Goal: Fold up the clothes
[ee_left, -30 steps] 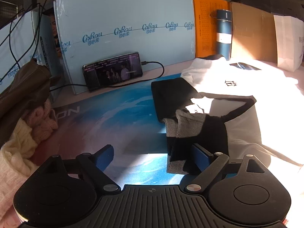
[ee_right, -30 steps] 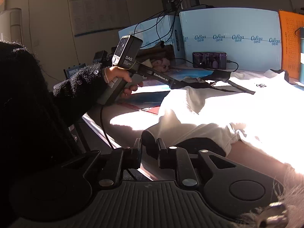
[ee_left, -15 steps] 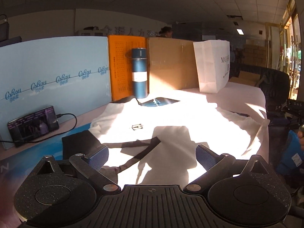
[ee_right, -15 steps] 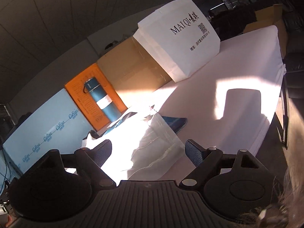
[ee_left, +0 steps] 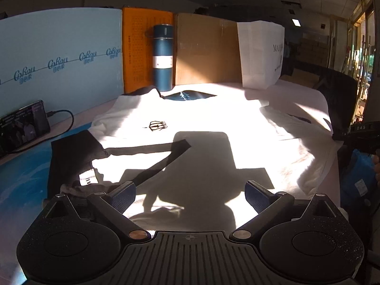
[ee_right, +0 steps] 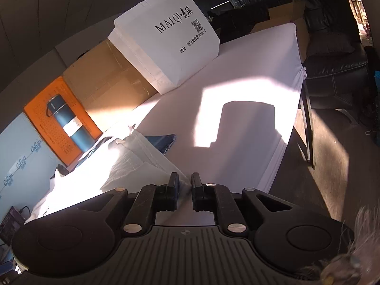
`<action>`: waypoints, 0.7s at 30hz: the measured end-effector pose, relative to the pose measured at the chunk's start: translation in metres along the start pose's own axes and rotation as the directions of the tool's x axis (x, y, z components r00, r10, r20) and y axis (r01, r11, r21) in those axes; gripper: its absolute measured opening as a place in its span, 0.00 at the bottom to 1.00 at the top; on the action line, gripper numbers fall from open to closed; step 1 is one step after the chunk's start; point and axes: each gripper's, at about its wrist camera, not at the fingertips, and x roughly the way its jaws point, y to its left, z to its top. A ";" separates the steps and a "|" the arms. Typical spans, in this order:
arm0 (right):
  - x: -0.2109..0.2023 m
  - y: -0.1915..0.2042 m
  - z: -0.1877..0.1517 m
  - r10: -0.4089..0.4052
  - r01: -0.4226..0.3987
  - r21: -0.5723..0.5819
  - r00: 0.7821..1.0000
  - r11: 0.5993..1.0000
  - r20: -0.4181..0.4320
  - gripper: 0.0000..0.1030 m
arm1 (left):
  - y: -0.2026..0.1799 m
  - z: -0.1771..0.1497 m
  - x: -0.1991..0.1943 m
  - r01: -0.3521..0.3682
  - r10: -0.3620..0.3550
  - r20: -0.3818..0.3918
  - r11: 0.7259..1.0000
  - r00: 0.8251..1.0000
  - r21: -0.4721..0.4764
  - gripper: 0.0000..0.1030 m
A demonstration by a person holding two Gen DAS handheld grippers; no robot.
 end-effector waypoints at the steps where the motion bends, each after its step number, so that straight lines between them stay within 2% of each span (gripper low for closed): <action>1: 0.004 0.006 0.005 0.003 -0.003 -0.012 1.000 1.000 -0.005 0.23 | -0.001 0.000 0.000 0.006 -0.006 -0.001 1.000 1.000 0.009 0.97; 2: 0.012 0.013 0.012 0.037 -0.037 -0.012 0.999 0.999 -0.027 0.25 | -0.002 0.001 0.001 0.011 -0.011 -0.005 1.000 1.000 0.017 0.97; 4: 0.027 0.028 0.025 0.103 -0.104 -0.010 0.992 0.995 -0.070 0.40 | -0.005 0.000 0.002 0.019 -0.019 -0.014 0.999 1.000 0.032 0.97; 5: 0.035 0.036 0.031 0.136 -0.137 -0.008 0.986 0.990 -0.091 0.54 | -0.006 0.000 0.002 0.024 -0.023 -0.019 0.999 1.000 0.040 0.97; 9: 0.066 0.066 0.058 0.265 -0.268 0.007 0.948 0.963 -0.176 0.58 | -0.003 0.000 0.003 0.036 -0.035 -0.027 0.999 0.999 0.025 0.97; 13: 0.096 0.096 0.084 0.387 -0.392 0.033 0.886 0.919 -0.256 0.58 | 0.000 -0.001 0.004 0.048 -0.047 -0.035 0.999 0.998 0.005 0.97; 14: 0.109 0.104 0.086 0.375 -0.384 0.023 0.884 0.923 -0.279 0.58 | 0.001 -0.001 0.004 0.051 -0.050 -0.036 0.999 0.998 0.000 0.97; 17: 0.155 0.132 0.085 0.266 -0.299 -0.043 0.898 0.953 -0.351 0.58 | 0.003 -0.001 0.005 0.059 -0.060 -0.042 0.998 0.997 -0.015 0.97; 19: 0.180 0.140 0.081 0.209 -0.251 -0.061 0.899 0.966 -0.385 0.58 | 0.005 -0.001 0.006 0.068 -0.070 -0.047 0.997 0.996 -0.033 0.97; 21: 0.197 0.146 0.077 0.216 -0.263 -0.064 0.888 0.963 -0.406 0.56 | 0.008 -0.001 0.007 0.077 -0.080 -0.053 0.996 0.995 -0.053 0.97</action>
